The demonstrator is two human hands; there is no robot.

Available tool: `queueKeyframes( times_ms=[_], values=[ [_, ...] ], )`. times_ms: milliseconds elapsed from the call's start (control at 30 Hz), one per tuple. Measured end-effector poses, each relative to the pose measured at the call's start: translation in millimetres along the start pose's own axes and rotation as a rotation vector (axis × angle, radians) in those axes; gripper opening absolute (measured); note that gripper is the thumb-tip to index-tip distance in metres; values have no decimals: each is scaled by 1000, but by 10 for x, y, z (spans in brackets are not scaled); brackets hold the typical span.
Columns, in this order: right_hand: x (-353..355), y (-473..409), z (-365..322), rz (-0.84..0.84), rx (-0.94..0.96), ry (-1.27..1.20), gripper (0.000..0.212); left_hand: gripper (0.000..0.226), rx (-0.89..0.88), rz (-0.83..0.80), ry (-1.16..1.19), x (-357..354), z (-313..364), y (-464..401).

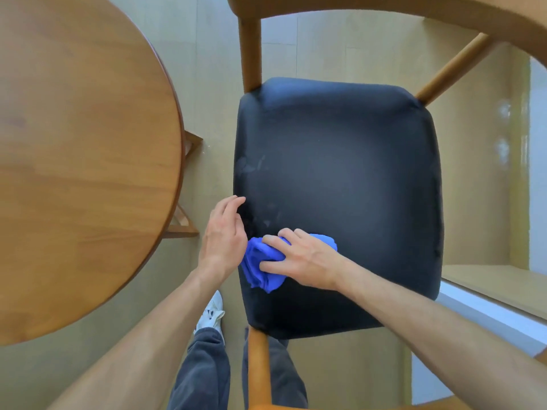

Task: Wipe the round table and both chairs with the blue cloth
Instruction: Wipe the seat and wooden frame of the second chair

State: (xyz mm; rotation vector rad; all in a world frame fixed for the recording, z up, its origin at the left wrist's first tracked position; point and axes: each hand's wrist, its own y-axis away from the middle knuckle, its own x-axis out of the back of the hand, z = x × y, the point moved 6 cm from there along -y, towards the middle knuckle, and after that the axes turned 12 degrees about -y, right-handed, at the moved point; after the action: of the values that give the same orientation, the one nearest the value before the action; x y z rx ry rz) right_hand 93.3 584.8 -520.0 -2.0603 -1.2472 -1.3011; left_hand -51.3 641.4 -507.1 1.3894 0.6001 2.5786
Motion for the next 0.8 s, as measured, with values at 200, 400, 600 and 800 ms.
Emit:
queueKeyframes(
  times_ms=[200, 400, 600, 800],
  values=[
    [378, -390, 591, 296, -162, 60, 41, 42, 34, -55, 12, -138, -106, 53],
    [1262, -1148, 1935, 316, -696, 99, 52, 41, 140, -105, 67, -254, -103, 126],
    [1031, -1168, 1587, 303, -632, 10, 46, 38, 427, -110, 594, -170, -225, 15],
    [189, -697, 52, 168, -236, -6, 40, 45, 784, -45, 953, -110, -301, -31]
  ],
)
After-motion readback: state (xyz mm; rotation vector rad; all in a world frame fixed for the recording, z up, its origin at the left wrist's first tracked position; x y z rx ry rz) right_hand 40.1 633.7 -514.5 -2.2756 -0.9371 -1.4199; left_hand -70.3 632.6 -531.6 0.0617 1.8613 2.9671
